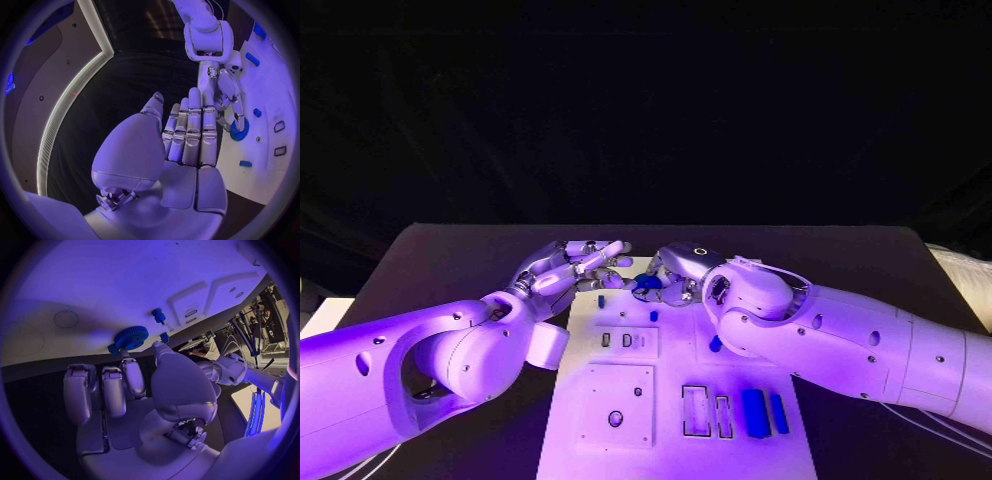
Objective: Assemble the parts on the task board
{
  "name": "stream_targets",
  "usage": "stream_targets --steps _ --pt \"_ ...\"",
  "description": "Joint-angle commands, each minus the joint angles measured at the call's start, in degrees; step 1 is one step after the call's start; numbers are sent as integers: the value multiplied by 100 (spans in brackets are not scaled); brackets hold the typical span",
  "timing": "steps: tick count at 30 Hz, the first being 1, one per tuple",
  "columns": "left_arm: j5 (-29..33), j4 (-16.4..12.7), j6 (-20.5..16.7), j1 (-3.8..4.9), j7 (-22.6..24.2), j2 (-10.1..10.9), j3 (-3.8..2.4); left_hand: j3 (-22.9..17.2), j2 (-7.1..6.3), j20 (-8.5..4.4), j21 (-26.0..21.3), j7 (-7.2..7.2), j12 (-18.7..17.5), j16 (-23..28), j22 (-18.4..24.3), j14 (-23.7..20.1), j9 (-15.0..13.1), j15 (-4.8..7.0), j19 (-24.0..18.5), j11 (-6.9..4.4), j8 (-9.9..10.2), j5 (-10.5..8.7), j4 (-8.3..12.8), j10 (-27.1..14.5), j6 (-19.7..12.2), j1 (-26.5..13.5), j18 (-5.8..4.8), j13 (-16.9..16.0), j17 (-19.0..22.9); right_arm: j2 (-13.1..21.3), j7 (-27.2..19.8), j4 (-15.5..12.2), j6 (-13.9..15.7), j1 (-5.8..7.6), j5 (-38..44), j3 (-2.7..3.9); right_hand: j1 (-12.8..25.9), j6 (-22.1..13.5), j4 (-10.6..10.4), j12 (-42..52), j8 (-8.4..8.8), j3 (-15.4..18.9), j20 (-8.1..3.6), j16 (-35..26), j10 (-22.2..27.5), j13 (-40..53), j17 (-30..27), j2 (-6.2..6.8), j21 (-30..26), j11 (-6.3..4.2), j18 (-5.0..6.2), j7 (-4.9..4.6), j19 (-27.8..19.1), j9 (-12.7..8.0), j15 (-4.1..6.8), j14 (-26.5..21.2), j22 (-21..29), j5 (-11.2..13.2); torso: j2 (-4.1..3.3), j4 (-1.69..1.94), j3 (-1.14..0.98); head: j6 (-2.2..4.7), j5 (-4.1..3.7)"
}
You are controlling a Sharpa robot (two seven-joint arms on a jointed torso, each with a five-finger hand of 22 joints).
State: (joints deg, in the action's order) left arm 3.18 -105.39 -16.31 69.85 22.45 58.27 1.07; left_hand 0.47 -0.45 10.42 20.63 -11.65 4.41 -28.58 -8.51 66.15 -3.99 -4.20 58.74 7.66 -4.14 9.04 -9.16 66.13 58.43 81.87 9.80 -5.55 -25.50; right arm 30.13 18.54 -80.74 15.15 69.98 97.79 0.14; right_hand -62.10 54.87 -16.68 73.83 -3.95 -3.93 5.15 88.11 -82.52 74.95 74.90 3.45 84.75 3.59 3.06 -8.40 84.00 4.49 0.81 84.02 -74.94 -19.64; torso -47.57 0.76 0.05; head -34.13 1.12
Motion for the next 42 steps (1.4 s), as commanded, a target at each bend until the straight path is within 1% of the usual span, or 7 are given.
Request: stream_targets --steps 1,7,19,24,28,33,42 --pt "0 -6 93 6 23 -2 -4 -12 42 6 -25 -2 -36 -9 7 -33 3 9 -46 16 32 -24 30 -35 -30 10 57 -9 -10 26 64 -1 -140 -7 -157 -5 13 49 4 43 -26 44 -9 33 -44 365 1159 -81 39 -15 -79 -1 149 8 4 524 -443 -31 0 -4 -2 -2 -4" --pt "0 -6 84 6 24 10 -4 -12 42 6 -25 -2 -36 -9 7 -33 3 9 -46 16 32 -24 30 -35 -30 10 57 -9 -10 89 59 -9 -39 -7 -306 -5 -1 65 8 57 -27 58 -12 40 -51 375 1175 -115 43 -19 -81 3 153 10 8 527 -452 -55 1 -8 1 3 -8" --pt "0 -2 71 6 28 41 -4 -12 42 6 -25 -2 -36 -9 7 -33 3 9 -46 16 32 -24 30 -35 -30 10 57 -9 -10 641 -537 -448 961 -6 -587 14 -339 102 78 90 -5 173 -26 53 -68 404 1206 -109 56 -31 -86 13 163 7 20 533 -477 -254 13 -22 4 27 -33" --pt "0 -2 71 6 31 46 -4 -14 44 8 -27 -4 -38 -8 8 -42 3 8 -53 18 33 -25 36 -40 -36 17 58 -9 -11 1051 -979 -688 924 -1 -1293 57 -624 106 166 43 5 172 -28 38 -41 376 1176 -121 48 -34 -83 13 155 2 22 526 -463 -272 33 -58 1 30 -18" --pt "0 7 74 6 31 43 -4 -14 44 8 -27 -4 -38 -8 8 -42 3 8 -53 18 33 -25 36 -40 -36 17 58 -9 -11 1558 -1396 -808 753 32 -2132 111 -1041 136 409 44 1 141 -35 45 -38 381 1194 -60 52 -45 -85 20 158 2 32 529 -475 -192 56 -104 -11 26 -16" --pt "0 29 80 6 33 30 -3 -15 44 8 -28 -5 -38 -8 8 -45 3 7 -55 18 33 -25 39 -41 -37 20 58 -9 -11 2046 -1873 -744 621 54 -2786 133 -1625 207 836 40 -14 34 -49 56 -37 382 1222 35 63 -62 -90 28 167 7 47 535 -501 286 88 -145 -14 38 -20" --pt "0 81 93 4 36 12 -2 -19 47 9 -29 -3 -38 -8 9 -50 2 8 -57 17 32 -24 47 -41 -36 31 59 -10 -12 2583 -2338 -572 571 -9 -3221 140 -1876 250 1056 -22 -4 -13 -51 48 -10 343 1210 113 51 -64 -86 27 153 2 48 532 -480 388 110 -221 -62 46 -16"
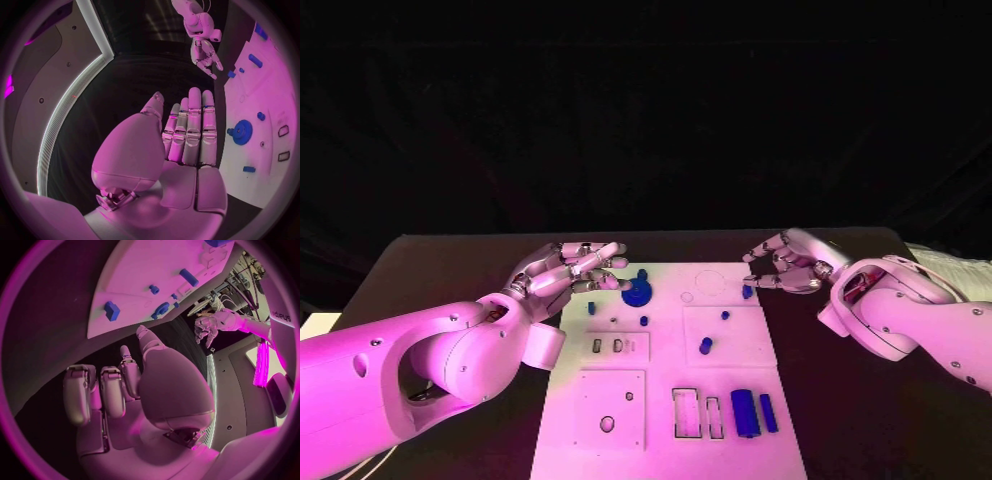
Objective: Assemble the parts on the task board
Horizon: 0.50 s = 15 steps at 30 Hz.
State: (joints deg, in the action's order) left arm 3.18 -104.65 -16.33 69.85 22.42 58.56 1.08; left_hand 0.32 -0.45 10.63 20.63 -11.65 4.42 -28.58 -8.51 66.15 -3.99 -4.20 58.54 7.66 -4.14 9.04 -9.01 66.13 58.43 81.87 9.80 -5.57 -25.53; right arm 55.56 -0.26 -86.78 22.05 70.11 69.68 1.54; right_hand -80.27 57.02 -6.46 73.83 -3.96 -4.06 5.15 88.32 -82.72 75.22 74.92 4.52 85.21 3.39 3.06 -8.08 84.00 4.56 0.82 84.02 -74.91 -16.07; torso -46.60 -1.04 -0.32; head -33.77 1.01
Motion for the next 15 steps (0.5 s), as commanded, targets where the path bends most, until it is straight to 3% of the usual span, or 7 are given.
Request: stream_targets --steps 1,4,8,15 --pt "0 12 95 4 39 -19 -3 -4 47 -12 -29 -3 -38 -8 9 -50 2 8 -37 17 32 -24 31 -41 -36 31 59 -7 -9 60 -471 59 -121 -32 -404 0 -59 34 34 -26 -3 0 -50 27 11 313 1208 7 6 -44 -86 -4 154 -6 48 531 -484 32 15 -47 -29 16 -8" --pt "0 24 97 4 39 -27 -3 -4 47 -12 -29 -3 -38 -8 9 -50 2 8 -37 17 32 -24 31 -41 -36 31 59 -7 -9 72 -489 173 -130 -68 -350 0 -59 33 37 -32 -1 3 -50 27 14 309 1208 13 6 -44 -86 -5 153 -7 47 531 -483 38 15 -66 -44 16 -10" --pt "0 37 102 4 39 -40 -3 -4 47 -12 -29 -3 -38 -8 9 -50 2 8 -37 17 32 -24 31 -41 -36 31 59 -7 -9 41 -497 284 -146 -126 -303 0 -57 30 39 -39 2 7 -50 26 17 304 1205 19 7 -43 -86 -6 154 -8 47 531 -484 44 9 -35 -34 54 -30" --pt "0 70 99 3 40 -47 -3 -4 47 -12 -29 -3 -38 -8 9 -50 2 8 -37 17 32 -24 31 -41 -36 31 59 -7 -9 -88 -517 505 -167 -212 -264 0 -57 26 42 -41 5 9 -50 25 18 302 1204 23 6 -42 -86 -7 153 -10 46 530 -482 48 12 -39 -32 24 -16"
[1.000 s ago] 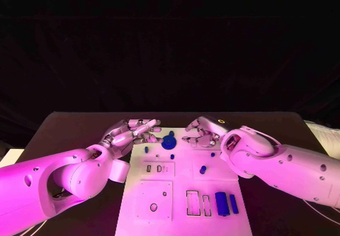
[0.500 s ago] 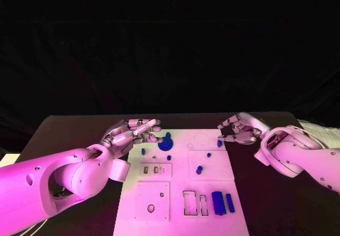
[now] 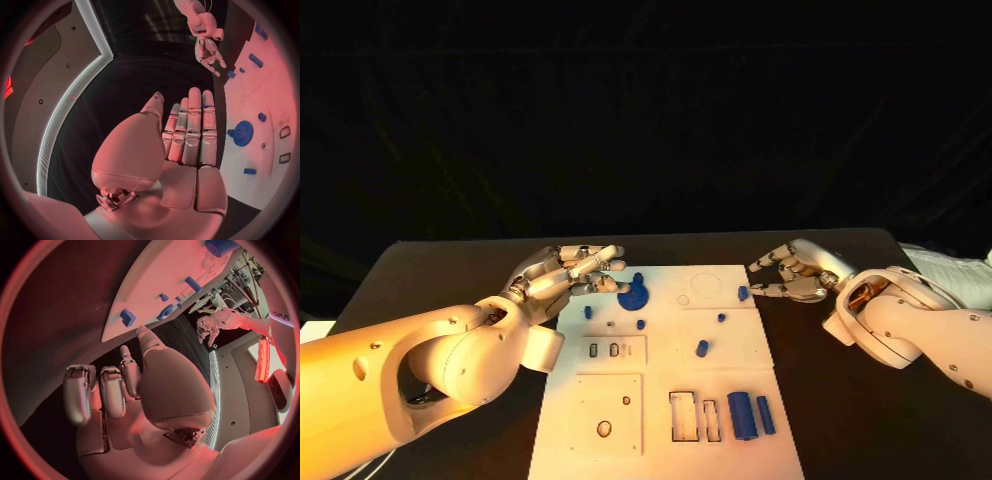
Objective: Assemble the parts on the task board
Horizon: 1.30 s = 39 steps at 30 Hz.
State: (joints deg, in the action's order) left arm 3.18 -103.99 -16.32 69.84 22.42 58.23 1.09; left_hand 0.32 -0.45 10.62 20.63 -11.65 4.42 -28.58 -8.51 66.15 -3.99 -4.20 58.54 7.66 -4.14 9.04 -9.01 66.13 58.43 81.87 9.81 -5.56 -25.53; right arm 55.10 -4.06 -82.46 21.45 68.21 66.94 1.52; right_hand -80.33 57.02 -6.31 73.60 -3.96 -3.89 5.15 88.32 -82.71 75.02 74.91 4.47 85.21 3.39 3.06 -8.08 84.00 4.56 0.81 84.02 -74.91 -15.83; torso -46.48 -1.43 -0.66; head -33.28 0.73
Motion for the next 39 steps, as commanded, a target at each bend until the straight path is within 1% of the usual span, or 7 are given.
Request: stream_targets --steps 1,5,10,22,29,36,39 --pt "0 7 99 4 40 -14 -4 -4 47 -11 -29 -3 -38 -8 9 -49 2 8 -37 17 32 -24 31 -41 -36 31 59 -8 -10 -62 -140 98 -113 -34 14 2 -54 22 30 -21 8 -7 -50 26 19 321 1206 31 5 -41 -86 -8 152 -12 46 530 -482 28 0 3 6 -34 12" --pt "0 15 100 4 39 -18 -3 -4 47 -11 -29 -3 -38 -8 9 -49 2 8 -37 17 32 -24 31 -41 -36 31 59 -8 -10 -117 -155 153 -131 -80 46 2 -56 20 33 -21 9 -7 -49 26 19 321 1207 32 5 -41 -86 -8 152 -12 46 531 -483 30 0 8 6 -40 26" --pt "0 21 97 4 36 -16 -3 -4 47 -11 -29 -3 -38 -8 9 -49 2 8 -37 17 32 -24 31 -41 -36 31 59 -8 -10 -163 -165 184 -155 -136 69 3 -62 20 37 -17 9 -10 -49 27 16 324 1209 28 5 -41 -86 -9 152 -13 45 531 -483 32 3 -4 8 -52 38" --pt "0 20 100 4 32 -13 -3 -4 47 -11 -29 -3 -38 -8 9 -49 2 8 -37 17 32 -24 31 -41 -36 31 59 -8 -10 -221 -159 255 -193 -173 84 3 -98 58 63 -7 -4 -47 -48 31 9 331 1219 -21 9 -44 -88 -7 156 -9 46 533 -492 38 5 -2 7 -69 38" --pt "0 25 100 4 27 -16 -3 -14 55 -10 -29 -3 -38 -9 9 -58 1 9 -42 16 30 -23 47 -41 -36 53 60 -9 -12 -306 -156 339 -182 -188 106 3 -162 131 126 -2 -7 -179 -52 35 -1 336 1230 -138 14 -49 -89 -3 159 -12 50 536 -502 292 0 3 1 -88 67" --pt "0 40 98 3 25 -19 -3 -14 55 -10 -29 -3 -38 -9 9 -58 1 9 -42 16 30 -23 47 -41 -36 53 60 -9 -12 -356 -150 366 -204 -191 133 3 -184 164 152 8 -13 -225 -53 38 -7 343 1238 -162 16 -54 -90 3 161 -11 53 538 -508 333 6 2 8 -96 79" --pt "0 41 99 3 25 -19 -3 -14 55 -10 -29 -3 -38 -9 9 -58 1 9 -42 16 30 -23 47 -41 -36 53 60 -9 -12 -382 -151 385 -216 -194 146 3 -195 181 165 16 -17 -242 -54 41 -12 349 1243 -166 22 -57 -93 6 167 -9 55 539 -521 342 2 -5 2 -101 84"
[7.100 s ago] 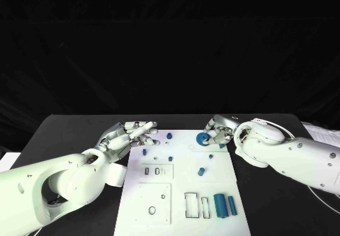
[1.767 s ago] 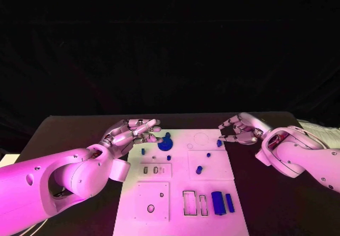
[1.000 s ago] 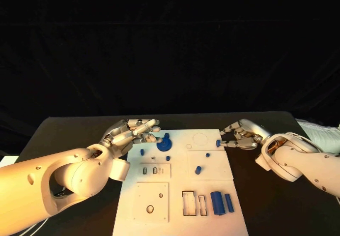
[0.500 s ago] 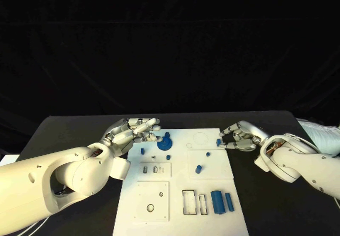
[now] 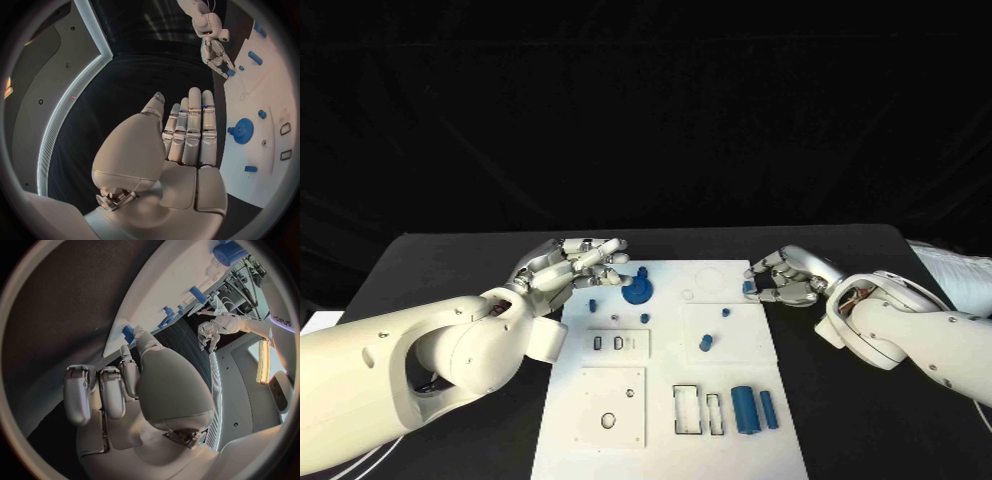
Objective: Assemble the parts on the task board
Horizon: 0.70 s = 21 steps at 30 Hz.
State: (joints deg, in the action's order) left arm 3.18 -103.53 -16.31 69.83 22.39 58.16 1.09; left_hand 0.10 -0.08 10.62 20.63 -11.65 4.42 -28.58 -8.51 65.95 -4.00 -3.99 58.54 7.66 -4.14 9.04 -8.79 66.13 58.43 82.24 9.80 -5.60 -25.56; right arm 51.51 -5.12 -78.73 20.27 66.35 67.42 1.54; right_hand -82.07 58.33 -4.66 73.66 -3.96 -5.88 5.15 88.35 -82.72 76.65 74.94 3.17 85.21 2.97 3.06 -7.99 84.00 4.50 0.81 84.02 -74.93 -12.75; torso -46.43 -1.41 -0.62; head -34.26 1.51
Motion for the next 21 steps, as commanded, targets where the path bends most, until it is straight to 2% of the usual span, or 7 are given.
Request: stream_targets --steps 1,8,21 --pt "0 -5 100 4 28 -12 -4 8 17 -10 -29 -3 -38 -9 9 -38 1 -12 -42 16 30 -23 25 -42 -36 16 61 -5 -9 -31 -46 19 -100 -11 103 2 -21 50 2 10 -17 -45 -54 38 -11 186 1241 -36 22 -15 -93 -3 167 -3 56 539 -519 34 -3 -9 -3 -5 9" --pt "0 -3 100 4 24 -13 -4 8 17 -10 -29 -3 -38 -9 9 -38 1 -12 -42 16 30 -23 25 -42 -36 16 61 -5 -9 -55 -45 49 -105 -29 118 2 -40 123 34 28 -34 -111 -61 42 -22 199 1251 -71 27 -27 -94 13 171 3 65 541 -527 46 1 -1 -4 -6 5" --pt "0 -4 96 4 16 -11 -4 8 17 -10 -29 -3 -38 -9 9 -38 1 -12 -42 16 30 -23 25 -42 -36 16 61 -5 -9 -76 -37 69 -125 -36 141 2 -60 370 115 58 -99 -282 -99 50 -41 224 1270 -141 38 -90 -98 90 181 34 114 545 -551 103 2 -8 -4 -10 9"
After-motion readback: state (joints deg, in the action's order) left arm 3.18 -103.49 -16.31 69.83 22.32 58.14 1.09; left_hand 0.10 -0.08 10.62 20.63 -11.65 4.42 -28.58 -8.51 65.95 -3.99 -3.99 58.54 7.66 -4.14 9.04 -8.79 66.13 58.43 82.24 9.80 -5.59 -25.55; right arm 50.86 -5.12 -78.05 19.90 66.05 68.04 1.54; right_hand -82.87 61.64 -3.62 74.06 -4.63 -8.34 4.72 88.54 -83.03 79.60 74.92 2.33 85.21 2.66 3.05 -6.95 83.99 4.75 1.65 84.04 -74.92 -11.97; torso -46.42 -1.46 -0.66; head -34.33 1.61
